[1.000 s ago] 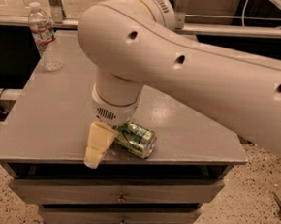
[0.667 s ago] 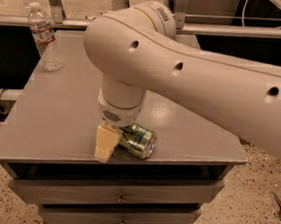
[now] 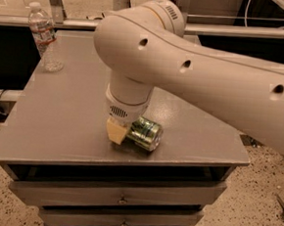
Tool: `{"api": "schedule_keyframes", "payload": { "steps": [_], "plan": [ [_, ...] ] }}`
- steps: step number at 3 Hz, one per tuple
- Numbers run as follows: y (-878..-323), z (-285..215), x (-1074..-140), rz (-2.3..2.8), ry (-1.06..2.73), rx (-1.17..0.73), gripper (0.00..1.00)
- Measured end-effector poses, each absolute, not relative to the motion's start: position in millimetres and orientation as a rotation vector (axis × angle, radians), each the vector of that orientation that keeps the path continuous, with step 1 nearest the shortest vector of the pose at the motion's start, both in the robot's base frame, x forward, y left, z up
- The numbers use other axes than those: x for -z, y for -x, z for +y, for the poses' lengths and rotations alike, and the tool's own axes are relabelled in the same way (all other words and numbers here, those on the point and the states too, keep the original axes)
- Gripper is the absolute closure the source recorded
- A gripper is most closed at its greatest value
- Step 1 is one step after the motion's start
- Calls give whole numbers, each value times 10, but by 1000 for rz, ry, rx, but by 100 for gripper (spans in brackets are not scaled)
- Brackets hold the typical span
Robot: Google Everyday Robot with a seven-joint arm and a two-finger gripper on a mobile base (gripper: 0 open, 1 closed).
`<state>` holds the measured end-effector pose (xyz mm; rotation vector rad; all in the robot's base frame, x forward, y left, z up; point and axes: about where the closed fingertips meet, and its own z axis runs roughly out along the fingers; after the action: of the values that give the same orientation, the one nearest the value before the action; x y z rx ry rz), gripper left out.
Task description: Place green can upright
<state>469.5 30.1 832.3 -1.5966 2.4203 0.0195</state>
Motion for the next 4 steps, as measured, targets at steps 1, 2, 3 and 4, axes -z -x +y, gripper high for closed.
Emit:
{"api": "schedule_keyframes", "payload": {
  "steps": [1, 2, 3, 4],
  "plan": [
    [-4897, 316, -8626, 2336, 1548, -107, 96],
    [-5258, 449, -9181, 2097, 1486, -328, 100],
    [-5503, 612, -9517, 1833, 1399, -580, 100],
    [-5548, 713, -9644, 1641, 1279, -764, 100]
  ]
}}
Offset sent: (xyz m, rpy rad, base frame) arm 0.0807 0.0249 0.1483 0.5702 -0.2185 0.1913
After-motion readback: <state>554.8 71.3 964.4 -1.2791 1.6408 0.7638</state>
